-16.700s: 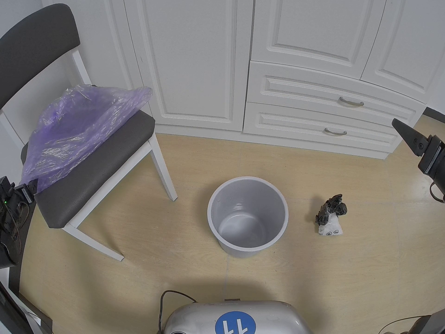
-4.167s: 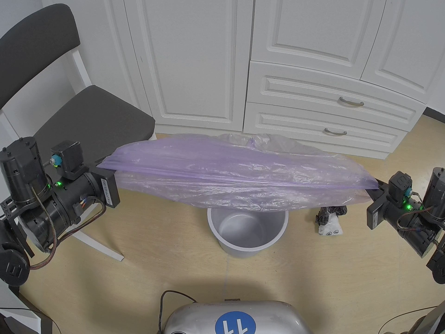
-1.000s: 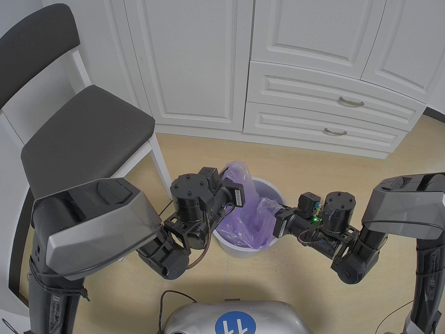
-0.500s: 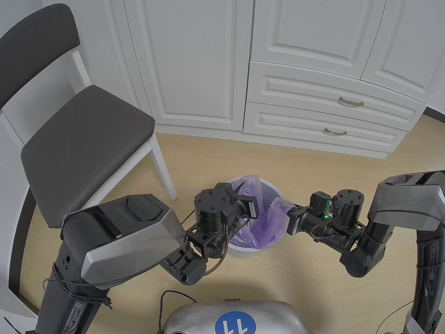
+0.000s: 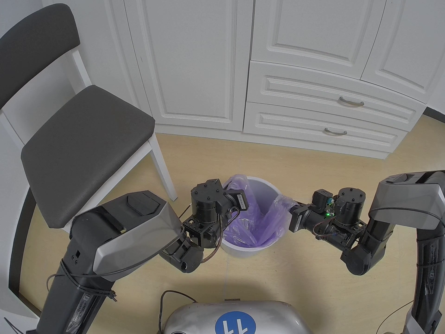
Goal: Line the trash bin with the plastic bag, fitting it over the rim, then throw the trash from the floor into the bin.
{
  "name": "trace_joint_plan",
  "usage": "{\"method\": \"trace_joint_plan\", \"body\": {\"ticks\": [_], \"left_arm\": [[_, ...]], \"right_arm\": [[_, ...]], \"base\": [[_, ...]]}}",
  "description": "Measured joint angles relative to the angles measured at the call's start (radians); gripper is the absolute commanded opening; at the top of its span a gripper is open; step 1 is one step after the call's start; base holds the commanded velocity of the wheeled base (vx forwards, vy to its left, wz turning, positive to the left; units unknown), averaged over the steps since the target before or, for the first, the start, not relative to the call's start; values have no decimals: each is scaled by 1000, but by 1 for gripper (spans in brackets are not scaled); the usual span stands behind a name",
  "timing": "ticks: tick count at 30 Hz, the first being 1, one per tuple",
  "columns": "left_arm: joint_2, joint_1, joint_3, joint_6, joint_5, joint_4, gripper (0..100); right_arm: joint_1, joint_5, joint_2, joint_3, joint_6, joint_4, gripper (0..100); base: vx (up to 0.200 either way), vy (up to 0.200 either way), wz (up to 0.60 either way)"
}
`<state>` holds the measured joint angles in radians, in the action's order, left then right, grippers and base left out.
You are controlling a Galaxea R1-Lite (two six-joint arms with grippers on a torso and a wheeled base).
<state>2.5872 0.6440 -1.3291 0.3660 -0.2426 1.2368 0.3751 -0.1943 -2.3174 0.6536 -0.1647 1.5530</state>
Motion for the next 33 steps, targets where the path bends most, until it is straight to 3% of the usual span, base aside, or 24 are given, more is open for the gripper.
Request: {"method": "trace_joint_plan", "body": {"ticks": [10,18,22,29,33], "left_arm": [[51,-52,-97,59,-2,-111,0],[28,-80,-101,51,-13,-176,0],[-7,-93,-69,-1,-15,-182,0],[-89,-139,36,-183,-16,-225,0],[-129,-162,89,-237,-16,-255,0]], "right_arm": [[-18,0,-40,41,-1,0,0],[-49,0,-86,104,-3,0,0],[-67,2,-104,139,-5,0,0],[-115,5,-126,184,4,0,0],[-143,7,-129,194,85,0,0]], "base": [[0,0,0],[0,0,0],[0,0,0],[0,0,0],[0,0,0]]}}
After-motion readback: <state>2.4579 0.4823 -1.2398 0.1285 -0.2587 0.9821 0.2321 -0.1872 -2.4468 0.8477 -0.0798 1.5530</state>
